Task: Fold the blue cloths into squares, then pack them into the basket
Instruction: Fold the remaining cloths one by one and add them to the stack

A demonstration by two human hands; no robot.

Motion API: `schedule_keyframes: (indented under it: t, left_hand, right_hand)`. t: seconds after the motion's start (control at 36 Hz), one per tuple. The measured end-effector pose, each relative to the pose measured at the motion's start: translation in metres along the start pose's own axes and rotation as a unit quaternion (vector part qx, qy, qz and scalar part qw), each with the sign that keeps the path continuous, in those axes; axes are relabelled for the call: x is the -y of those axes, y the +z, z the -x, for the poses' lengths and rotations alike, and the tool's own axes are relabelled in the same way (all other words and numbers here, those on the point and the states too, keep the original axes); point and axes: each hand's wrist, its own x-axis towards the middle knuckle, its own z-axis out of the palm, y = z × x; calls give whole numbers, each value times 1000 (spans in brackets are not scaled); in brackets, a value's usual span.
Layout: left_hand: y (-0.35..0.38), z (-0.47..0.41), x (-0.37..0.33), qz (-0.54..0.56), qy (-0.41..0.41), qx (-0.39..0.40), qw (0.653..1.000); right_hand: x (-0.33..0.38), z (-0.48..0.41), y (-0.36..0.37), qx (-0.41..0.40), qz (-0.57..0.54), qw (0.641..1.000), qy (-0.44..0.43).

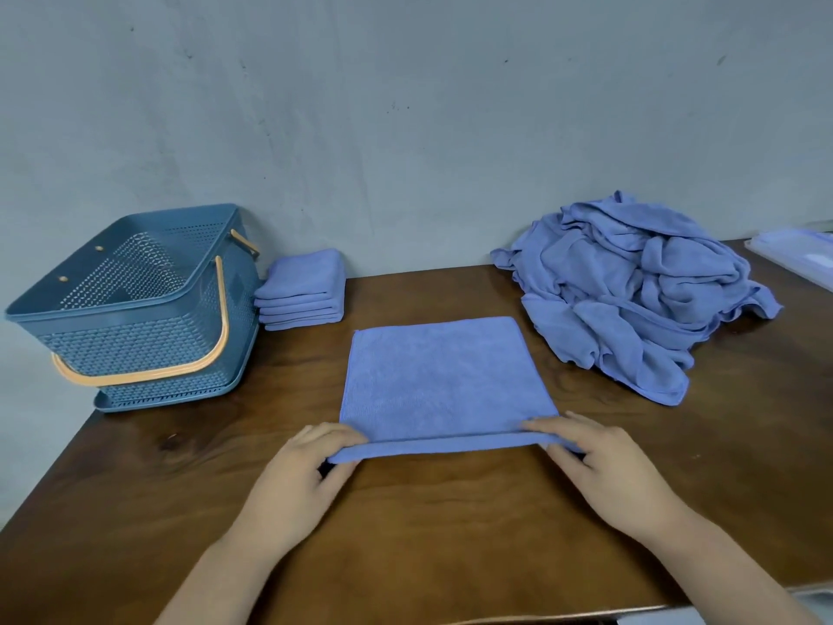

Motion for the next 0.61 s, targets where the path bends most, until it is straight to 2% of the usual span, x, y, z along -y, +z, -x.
schedule_keyframes:
  t: [0.22, 0.33, 0.61]
  left_hand:
    - [-9, 5, -12, 148, -61, 5, 987]
    - [-10, 7, -11, 168, -81, 2, 982]
    - [-17, -2, -22, 224, -35, -32, 973]
  right_hand:
    - [20, 7, -11, -45, -131, 989, 56]
    - [26, 10, -13, -34, -173, 982, 67]
    - [36, -4, -18, -66, -251, 963, 67]
